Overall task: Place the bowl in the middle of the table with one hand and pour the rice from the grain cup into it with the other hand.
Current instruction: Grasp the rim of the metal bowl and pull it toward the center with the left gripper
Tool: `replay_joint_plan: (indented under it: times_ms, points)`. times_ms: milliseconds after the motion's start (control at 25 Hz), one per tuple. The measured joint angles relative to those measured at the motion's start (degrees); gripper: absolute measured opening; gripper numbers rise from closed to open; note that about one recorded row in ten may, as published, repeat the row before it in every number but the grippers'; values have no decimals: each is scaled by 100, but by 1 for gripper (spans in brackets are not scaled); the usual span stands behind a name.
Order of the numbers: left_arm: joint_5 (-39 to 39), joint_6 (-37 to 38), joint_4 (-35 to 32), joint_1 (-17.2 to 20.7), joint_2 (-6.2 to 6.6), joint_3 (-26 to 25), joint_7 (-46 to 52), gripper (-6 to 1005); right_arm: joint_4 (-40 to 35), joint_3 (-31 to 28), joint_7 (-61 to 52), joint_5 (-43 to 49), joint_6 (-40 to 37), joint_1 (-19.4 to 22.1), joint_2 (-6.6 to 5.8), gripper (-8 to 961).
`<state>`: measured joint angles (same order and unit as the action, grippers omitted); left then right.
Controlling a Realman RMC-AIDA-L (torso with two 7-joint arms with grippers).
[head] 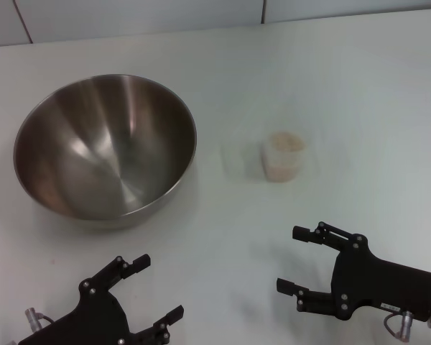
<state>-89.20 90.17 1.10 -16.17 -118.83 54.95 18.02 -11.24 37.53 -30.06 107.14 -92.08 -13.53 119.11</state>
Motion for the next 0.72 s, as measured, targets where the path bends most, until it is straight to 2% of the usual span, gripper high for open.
replay_joint_plan:
  times_ms: [400,440,560,600,720]
  points:
    - [0,25,4,0,0,-4,0,836,0,0,0,0,0,-6,14,826]
    - [15,261,-7,35,6,-28,-1,834,0,0,0,0,1,-6,14,826]
    - [15,261,-7,35,6,-28,-1,827,0,0,0,0,3,-7,15,826]
    - [61,1389,-366,274,51,-758,301,824,0,0,0,0,3,-8,15,826]
    - [60,1503,-923,322,64,-1351,1167,817,-2,0,0,0,5,-9,16,826]
